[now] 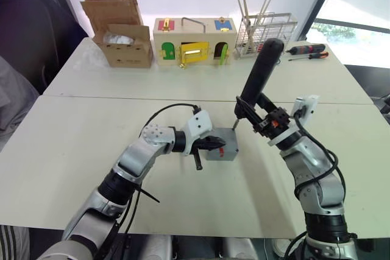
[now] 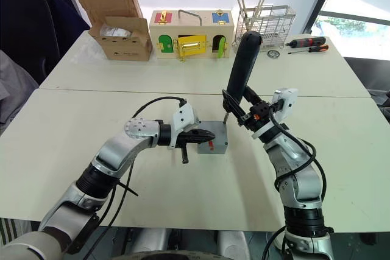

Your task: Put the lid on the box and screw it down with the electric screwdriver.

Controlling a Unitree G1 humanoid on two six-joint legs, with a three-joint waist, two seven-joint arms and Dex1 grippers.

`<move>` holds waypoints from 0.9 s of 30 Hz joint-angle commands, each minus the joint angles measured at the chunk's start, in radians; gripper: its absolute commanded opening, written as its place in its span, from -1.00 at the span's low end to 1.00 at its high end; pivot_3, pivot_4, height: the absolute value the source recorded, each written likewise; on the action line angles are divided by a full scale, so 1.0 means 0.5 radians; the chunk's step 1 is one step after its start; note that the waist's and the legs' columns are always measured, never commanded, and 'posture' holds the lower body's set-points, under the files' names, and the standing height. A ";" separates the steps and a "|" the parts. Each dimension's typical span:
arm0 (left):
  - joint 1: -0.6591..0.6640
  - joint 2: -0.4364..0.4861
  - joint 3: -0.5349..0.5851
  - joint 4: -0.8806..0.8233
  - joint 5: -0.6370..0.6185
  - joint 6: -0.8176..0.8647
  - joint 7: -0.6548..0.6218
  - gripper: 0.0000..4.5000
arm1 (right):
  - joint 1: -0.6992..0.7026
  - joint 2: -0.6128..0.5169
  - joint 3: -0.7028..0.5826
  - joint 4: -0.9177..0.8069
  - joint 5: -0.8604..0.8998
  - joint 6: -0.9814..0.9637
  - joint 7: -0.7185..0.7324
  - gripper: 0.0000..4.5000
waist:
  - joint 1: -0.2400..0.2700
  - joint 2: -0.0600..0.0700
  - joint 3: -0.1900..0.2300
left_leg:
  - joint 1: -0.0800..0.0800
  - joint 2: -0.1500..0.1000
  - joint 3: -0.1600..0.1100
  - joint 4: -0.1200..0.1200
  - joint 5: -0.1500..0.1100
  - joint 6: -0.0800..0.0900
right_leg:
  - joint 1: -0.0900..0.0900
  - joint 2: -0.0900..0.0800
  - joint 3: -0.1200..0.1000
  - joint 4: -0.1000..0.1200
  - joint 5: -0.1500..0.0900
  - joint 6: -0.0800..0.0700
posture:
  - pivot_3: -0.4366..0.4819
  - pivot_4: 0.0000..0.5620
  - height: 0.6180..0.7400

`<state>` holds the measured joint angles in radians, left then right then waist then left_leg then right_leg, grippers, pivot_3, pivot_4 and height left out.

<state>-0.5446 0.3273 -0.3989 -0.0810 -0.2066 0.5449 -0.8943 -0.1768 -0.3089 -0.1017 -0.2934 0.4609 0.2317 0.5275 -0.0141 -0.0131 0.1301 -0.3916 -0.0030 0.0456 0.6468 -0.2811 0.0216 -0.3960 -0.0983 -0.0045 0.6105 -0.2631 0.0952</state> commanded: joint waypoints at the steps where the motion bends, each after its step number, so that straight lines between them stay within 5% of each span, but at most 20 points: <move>1: 0.019 0.030 0.077 -0.054 -0.057 0.082 -0.003 -1.00 | -0.036 -0.084 -0.050 -0.062 0.142 0.290 -0.042 -0.13 | -0.001 0.004 0.006 | -0.002 0.000 0.000 0.000 0.000 0.000 | -0.002 0.000 0.000 0.000 0.000 0.000 | -0.05 -0.47 0.84; 12: 0.073 0.053 0.155 -0.019 -0.115 0.011 0.004 -1.00 | -0.656 -0.614 -0.598 -0.446 1.114 1.019 -0.331 -0.13 | 0.029 0.034 0.036 | -0.067 -0.002 0.001 0.007 0.006 -0.001 | -0.066 0.000 -0.006 0.007 0.007 0.011 | -0.05 -0.47 0.84; 20: 0.044 -0.030 0.416 -0.299 -0.347 0.173 0.157 -1.00 | -0.786 -0.868 -0.666 -0.275 1.327 1.388 -0.625 -0.13 | 0.044 0.029 0.054 | -0.070 -0.002 0.001 0.020 0.006 0.001 | -0.062 0.000 -0.007 0.010 0.008 0.010 | -0.05 -0.47 0.84; 27: -0.022 0.086 0.453 -0.710 -0.414 0.356 0.253 -1.00 | -0.948 -1.513 -0.762 0.329 1.409 1.974 -0.535 -0.13 | 0.055 0.029 0.065 | -0.080 -0.007 0.002 0.035 0.000 0.012 | -0.062 -0.002 -0.008 0.008 0.010 0.014 | -0.05 -0.47 0.84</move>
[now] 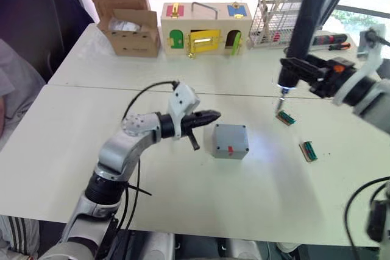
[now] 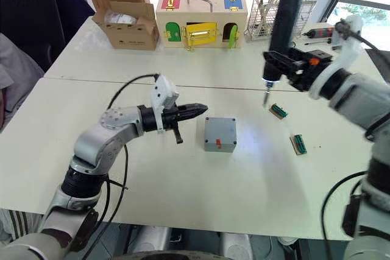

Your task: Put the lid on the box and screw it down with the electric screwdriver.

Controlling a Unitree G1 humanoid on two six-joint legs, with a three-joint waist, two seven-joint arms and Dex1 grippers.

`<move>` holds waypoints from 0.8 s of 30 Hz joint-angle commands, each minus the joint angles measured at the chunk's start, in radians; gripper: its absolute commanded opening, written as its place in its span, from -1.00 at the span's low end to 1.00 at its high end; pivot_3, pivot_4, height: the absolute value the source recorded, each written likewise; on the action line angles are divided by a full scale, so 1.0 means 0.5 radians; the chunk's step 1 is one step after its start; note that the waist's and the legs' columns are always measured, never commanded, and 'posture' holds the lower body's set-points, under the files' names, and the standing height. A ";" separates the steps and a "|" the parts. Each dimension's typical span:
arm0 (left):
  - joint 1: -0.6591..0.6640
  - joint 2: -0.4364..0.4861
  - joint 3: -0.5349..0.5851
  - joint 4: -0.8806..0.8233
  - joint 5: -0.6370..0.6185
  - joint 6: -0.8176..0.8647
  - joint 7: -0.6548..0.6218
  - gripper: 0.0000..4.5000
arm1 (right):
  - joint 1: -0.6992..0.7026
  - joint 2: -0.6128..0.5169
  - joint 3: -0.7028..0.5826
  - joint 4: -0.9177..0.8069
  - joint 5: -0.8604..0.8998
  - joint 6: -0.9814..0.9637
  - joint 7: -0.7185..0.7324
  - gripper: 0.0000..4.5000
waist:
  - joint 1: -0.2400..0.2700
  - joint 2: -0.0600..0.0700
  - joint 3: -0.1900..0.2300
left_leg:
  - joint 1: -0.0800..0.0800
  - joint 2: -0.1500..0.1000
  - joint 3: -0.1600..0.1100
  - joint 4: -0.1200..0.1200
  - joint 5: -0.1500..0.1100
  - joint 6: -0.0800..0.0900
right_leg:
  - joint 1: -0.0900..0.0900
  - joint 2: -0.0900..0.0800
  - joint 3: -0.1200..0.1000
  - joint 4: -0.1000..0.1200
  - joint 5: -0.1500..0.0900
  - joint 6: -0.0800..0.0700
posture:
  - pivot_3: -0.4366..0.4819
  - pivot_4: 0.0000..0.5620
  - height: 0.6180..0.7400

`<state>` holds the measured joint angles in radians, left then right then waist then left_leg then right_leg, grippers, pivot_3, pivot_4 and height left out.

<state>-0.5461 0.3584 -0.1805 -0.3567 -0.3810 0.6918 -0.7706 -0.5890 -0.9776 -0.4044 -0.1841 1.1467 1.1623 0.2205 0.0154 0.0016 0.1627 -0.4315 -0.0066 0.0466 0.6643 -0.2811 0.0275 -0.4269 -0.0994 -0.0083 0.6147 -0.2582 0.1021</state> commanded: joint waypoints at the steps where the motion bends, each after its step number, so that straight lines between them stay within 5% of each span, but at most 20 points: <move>1: -0.011 0.031 0.020 -0.190 -0.093 0.083 0.010 -1.00 | -0.104 -0.310 -0.077 0.197 -0.105 0.084 0.156 -0.13 | -0.006 0.002 0.001 | 0.000 0.000 0.001 0.001 -0.001 0.002 | 0.000 0.000 0.000 -0.001 0.000 0.000 | -0.05 -0.47 0.84; 5: 0.102 0.124 -0.111 -0.332 -0.064 0.099 0.000 -1.00 | -0.003 -0.690 0.221 0.570 -0.559 -0.061 0.468 -0.13 | -0.005 0.003 0.002 | 0.000 -0.001 0.004 0.001 -0.002 0.004 | 0.000 0.003 0.001 -0.003 0.000 0.001 | -0.05 -0.47 0.84; 9: 0.212 0.183 -0.154 -0.481 -0.306 0.277 -0.105 -1.00 | 0.030 -0.844 0.497 0.672 -0.695 0.047 0.828 -0.13 | -0.022 0.004 0.005 | 0.002 0.000 0.006 0.003 -0.002 0.003 | 0.000 0.006 0.002 0.000 0.000 0.001 | -0.05 -0.47 0.84; 14: 0.257 0.195 -0.207 -0.609 -0.377 0.375 -0.049 -1.00 | 0.061 -0.924 0.805 0.926 -1.028 0.150 0.947 -0.13 | -0.005 0.009 0.010 | 0.008 0.002 0.008 0.006 0.002 -0.002 | 0.000 0.011 0.004 0.009 0.002 0.005 | -0.05 -0.47 0.84; 24: 0.276 0.225 -0.239 -0.521 -0.401 0.388 -0.023 -1.00 | -0.182 -0.500 0.666 1.356 -1.137 0.668 0.865 -0.13 | -0.038 0.009 0.011 | 0.012 0.003 0.010 0.008 0.008 -0.005 | 0.001 0.018 0.009 0.017 0.006 0.007 | -0.05 -0.47 0.84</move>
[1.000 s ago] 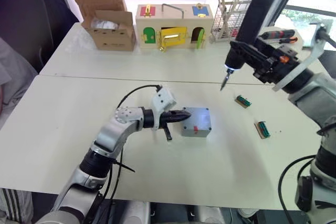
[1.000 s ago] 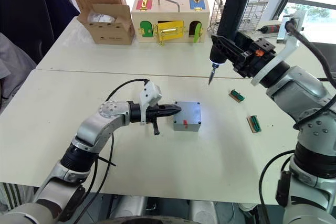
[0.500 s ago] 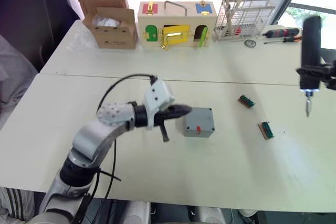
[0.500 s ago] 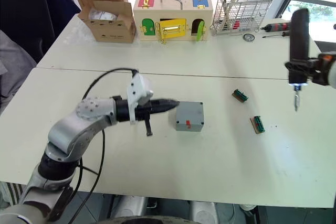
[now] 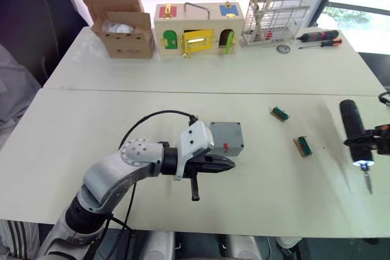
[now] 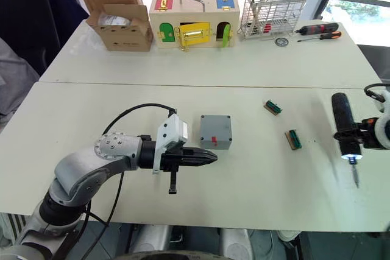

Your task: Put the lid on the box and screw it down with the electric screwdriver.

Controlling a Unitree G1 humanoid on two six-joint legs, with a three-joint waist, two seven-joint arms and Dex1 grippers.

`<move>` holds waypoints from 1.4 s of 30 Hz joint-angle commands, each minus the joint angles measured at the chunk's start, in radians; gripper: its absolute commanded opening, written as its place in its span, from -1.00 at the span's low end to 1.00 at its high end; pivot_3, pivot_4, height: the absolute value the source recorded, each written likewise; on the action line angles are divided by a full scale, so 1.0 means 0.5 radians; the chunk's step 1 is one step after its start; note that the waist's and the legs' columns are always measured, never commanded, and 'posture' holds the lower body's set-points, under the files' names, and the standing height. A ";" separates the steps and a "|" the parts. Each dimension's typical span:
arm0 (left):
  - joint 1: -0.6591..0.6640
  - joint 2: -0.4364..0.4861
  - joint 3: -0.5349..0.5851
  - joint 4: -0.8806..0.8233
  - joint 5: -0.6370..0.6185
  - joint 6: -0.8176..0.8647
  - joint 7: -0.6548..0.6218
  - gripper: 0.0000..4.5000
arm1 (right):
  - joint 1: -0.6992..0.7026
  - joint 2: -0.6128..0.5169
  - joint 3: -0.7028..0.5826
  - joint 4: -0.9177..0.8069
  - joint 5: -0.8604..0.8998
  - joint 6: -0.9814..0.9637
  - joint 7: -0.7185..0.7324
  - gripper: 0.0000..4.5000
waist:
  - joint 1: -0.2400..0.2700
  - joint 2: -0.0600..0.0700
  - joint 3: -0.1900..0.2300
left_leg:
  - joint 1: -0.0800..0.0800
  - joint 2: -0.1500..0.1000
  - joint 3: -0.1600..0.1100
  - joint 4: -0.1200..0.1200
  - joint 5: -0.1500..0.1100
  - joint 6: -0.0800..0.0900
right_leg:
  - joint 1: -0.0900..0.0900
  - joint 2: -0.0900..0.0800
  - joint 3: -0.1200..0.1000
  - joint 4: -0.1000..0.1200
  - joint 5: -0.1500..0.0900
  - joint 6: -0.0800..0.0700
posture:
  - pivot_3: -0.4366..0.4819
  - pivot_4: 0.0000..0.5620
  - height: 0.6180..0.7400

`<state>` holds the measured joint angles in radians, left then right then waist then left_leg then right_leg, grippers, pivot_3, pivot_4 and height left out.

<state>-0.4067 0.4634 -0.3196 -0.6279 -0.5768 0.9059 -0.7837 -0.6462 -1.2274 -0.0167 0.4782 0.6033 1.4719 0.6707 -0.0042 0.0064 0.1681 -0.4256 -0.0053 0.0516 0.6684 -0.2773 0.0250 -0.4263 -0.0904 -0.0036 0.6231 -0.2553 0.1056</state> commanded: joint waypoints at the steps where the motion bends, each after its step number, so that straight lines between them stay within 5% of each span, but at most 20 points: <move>1: 0.001 0.024 0.051 0.036 -0.012 -0.040 0.002 -1.00 | -0.077 0.028 -0.122 0.048 -0.063 0.063 -0.047 -0.13 | 0.003 0.000 0.000 | 0.001 0.000 -0.001 0.000 0.001 0.000 | 0.000 0.001 0.000 0.004 0.000 0.000 | -0.05 -0.47 0.84; 10: 0.017 0.043 0.052 0.030 -0.035 -0.034 0.040 -1.00 | -0.082 0.173 -0.130 0.119 -0.199 0.017 -0.100 -0.13 | 0.035 0.001 0.000 | 0.000 0.001 -0.002 0.009 0.001 -0.001 | -0.001 0.003 0.001 0.013 0.000 0.000 | -0.05 -0.47 0.84; 17: -0.092 -0.042 0.270 0.283 0.117 -0.163 0.300 -1.00 | -0.033 0.216 -0.147 0.056 -0.307 -0.107 -0.147 0.99 | 0.034 0.000 0.000 | -0.001 0.002 -0.002 0.029 -0.002 0.005 | 0.007 0.004 0.000 0.016 0.000 0.001 | -0.05 -0.47 0.84; 23: -0.146 -0.030 0.431 0.493 0.178 -0.222 0.377 -1.00 | -0.080 0.276 -0.402 -0.127 -0.301 -0.247 -0.218 0.99 | 0.030 0.000 0.000 | -0.001 0.002 -0.002 0.029 -0.003 0.007 | 0.007 0.004 0.000 0.016 0.004 0.007 | -0.05 -0.47 0.84; 29: -0.042 0.029 0.380 0.629 0.231 -0.271 0.302 -1.00 | 0.007 0.241 -0.461 -0.808 -0.164 -0.627 0.108 0.99 | 0.029 0.000 0.000 | -0.001 0.003 -0.002 0.028 -0.003 0.005 | 0.005 0.004 0.000 0.017 0.004 0.009 | -0.05 -0.47 0.84; 36: -0.027 0.024 0.226 0.729 0.354 -0.365 0.211 -1.00 | 0.646 0.424 -0.291 -1.746 0.007 -0.949 0.393 0.99 | 0.039 -0.009 -0.001 | -0.002 0.003 -0.008 0.029 -0.003 0.005 | 0.009 0.004 -0.003 0.016 0.004 0.009 | -0.05 -0.47 0.84; 42: -0.105 0.012 0.110 0.803 0.417 -0.372 0.112 -1.00 | 0.945 0.550 -0.145 -1.944 -0.042 -1.119 0.369 0.99 | 0.030 -0.010 -0.001 | -0.001 -0.001 -0.006 0.032 -0.004 0.007 | 0.011 -0.003 -0.002 0.017 0.005 0.009 | -0.05 -0.47 0.84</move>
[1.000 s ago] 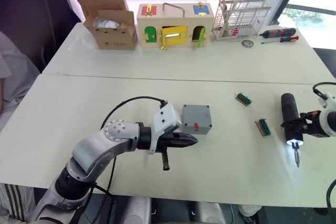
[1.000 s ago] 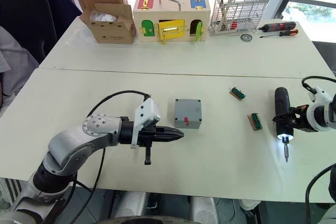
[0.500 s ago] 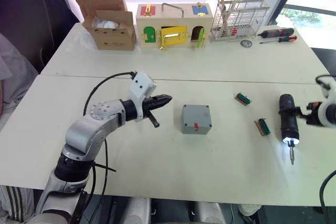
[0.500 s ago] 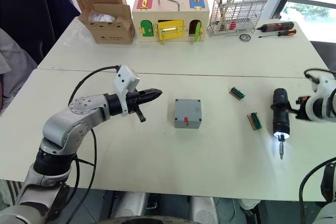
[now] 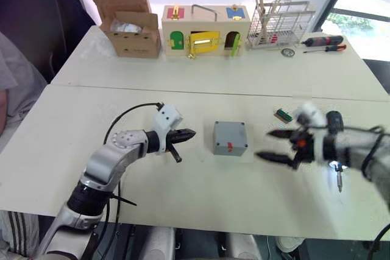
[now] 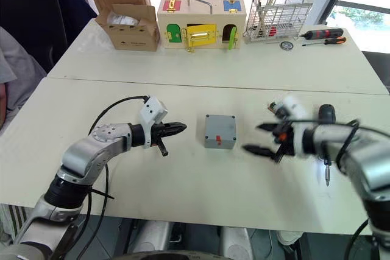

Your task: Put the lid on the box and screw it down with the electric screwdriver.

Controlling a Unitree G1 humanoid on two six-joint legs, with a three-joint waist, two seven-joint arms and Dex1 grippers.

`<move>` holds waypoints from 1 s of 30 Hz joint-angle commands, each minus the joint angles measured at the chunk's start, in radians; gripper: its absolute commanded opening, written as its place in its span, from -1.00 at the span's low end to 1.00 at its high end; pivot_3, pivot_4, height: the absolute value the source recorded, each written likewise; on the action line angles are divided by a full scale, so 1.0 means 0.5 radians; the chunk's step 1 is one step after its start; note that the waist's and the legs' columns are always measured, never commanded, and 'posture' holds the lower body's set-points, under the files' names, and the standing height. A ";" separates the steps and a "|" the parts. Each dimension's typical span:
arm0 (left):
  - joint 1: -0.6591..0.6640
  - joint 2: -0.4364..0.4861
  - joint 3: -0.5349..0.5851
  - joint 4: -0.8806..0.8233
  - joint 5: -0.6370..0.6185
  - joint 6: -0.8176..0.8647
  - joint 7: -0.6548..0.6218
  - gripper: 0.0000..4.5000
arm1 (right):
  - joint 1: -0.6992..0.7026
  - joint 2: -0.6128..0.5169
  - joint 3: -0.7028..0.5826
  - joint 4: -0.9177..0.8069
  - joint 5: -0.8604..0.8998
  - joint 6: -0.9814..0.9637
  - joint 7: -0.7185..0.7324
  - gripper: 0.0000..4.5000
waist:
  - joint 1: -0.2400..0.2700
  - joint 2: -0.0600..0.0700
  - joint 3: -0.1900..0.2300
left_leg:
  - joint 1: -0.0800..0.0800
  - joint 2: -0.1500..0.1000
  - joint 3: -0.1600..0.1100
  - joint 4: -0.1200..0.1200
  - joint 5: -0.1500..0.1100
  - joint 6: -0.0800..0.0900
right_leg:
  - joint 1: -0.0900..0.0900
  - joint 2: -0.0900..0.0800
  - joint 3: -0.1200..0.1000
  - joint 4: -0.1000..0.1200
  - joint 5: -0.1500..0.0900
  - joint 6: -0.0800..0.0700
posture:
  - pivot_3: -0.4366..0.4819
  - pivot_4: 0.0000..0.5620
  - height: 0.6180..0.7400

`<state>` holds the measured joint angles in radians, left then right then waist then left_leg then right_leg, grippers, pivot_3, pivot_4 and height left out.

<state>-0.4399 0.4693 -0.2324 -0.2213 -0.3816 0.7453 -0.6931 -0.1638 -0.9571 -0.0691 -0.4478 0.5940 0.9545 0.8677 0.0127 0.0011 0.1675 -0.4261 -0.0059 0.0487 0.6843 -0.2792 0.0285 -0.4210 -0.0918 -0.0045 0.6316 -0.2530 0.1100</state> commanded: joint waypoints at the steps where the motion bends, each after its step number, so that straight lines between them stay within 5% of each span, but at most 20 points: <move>1: -0.051 -0.015 -0.100 0.028 0.048 -0.072 -0.089 -1.00 | -0.016 0.039 -0.009 -0.086 -0.038 -0.104 -0.045 0.99 | -0.004 -0.001 -0.001 | 0.001 0.000 0.000 0.000 0.000 0.000 | 0.000 0.000 0.000 0.000 0.000 0.000 | -0.05 -0.47 0.84; 9: -0.142 -0.159 -0.186 0.311 0.144 -0.202 -0.175 -1.00 | -0.062 0.279 0.124 0.020 -0.139 -0.230 -0.178 0.99 | 0.003 -0.002 -0.001 | 0.001 0.002 -0.002 0.000 0.001 -0.001 | 0.000 0.004 -0.001 0.001 0.000 0.000 | -0.05 -0.47 0.84; 18: -0.305 -0.234 -0.288 0.528 0.320 -0.426 -0.300 -1.00 | 0.069 0.351 0.129 -0.260 0.064 -0.048 -0.179 0.99 | -0.004 -0.002 -0.001 | 0.001 0.002 -0.002 0.000 0.000 -0.001 | 0.000 0.004 -0.001 0.001 0.000 0.000 | -0.05 -0.47 0.84; 30: -0.387 -0.236 -0.239 0.761 0.456 -0.605 -0.344 -1.00 | 0.181 0.259 -0.009 -0.523 0.339 0.214 -0.255 0.99 | 0.002 -0.003 -0.001 | 0.001 0.002 -0.003 0.000 0.000 0.000 | 0.000 0.003 -0.001 0.001 0.000 0.000 | -0.05 -0.47 0.84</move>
<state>-0.6116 0.3372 -0.3747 0.1590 -0.1692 0.4680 -0.8644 -0.0777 -0.7964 -0.0296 -0.6812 0.7591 1.0653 0.7356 0.0136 -0.0004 0.1669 -0.4257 -0.0048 0.0473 0.6843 -0.2792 0.0284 -0.4209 -0.0904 -0.0050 0.6323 -0.2530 0.1100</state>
